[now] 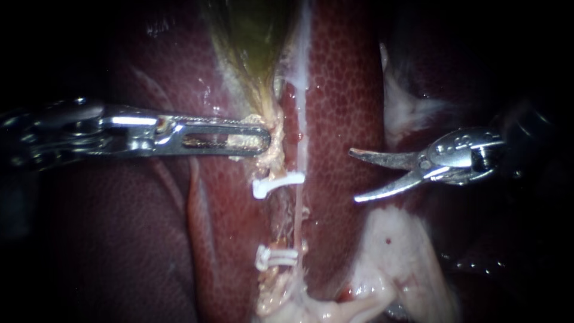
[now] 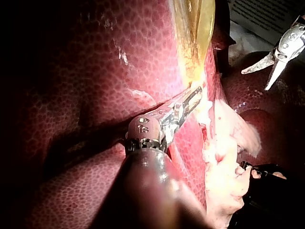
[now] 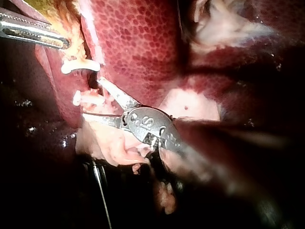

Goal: Go back from the cut left tube

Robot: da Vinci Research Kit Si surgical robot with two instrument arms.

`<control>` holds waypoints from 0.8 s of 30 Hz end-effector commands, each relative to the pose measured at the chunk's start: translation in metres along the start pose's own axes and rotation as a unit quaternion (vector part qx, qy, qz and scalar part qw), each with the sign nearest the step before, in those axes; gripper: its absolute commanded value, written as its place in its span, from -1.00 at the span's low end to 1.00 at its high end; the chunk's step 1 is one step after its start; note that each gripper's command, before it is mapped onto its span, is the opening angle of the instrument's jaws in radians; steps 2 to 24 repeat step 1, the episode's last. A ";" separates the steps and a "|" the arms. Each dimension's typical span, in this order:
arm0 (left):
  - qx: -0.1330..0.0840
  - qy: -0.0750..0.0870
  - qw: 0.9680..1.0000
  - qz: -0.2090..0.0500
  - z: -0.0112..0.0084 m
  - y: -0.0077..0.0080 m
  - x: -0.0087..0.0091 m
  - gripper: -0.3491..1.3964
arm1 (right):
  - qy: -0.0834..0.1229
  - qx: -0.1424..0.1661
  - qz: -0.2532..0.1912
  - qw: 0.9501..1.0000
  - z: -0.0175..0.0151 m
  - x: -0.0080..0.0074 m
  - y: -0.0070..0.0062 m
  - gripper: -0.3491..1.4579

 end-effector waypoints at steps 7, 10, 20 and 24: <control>0.000 0.000 1.000 0.000 0.0000 0.0000 0.0000 -0.65 | 0.000 0.000 0.000 1.000 0.0000 0.0000 0.0000 0.97; 0.000 0.000 1.000 0.000 0.0000 0.0000 0.0000 -0.65 | 0.000 0.000 0.000 1.000 0.0000 0.0000 0.0000 0.97; 0.000 0.000 1.000 0.000 0.0000 0.0000 0.0000 -0.65 | 0.000 0.000 0.000 1.000 0.0000 0.0000 0.0000 0.97; 0.000 0.000 1.000 0.000 0.0000 0.0000 0.0000 -0.65 | 0.000 0.000 0.000 1.000 0.0000 0.0000 0.0000 0.97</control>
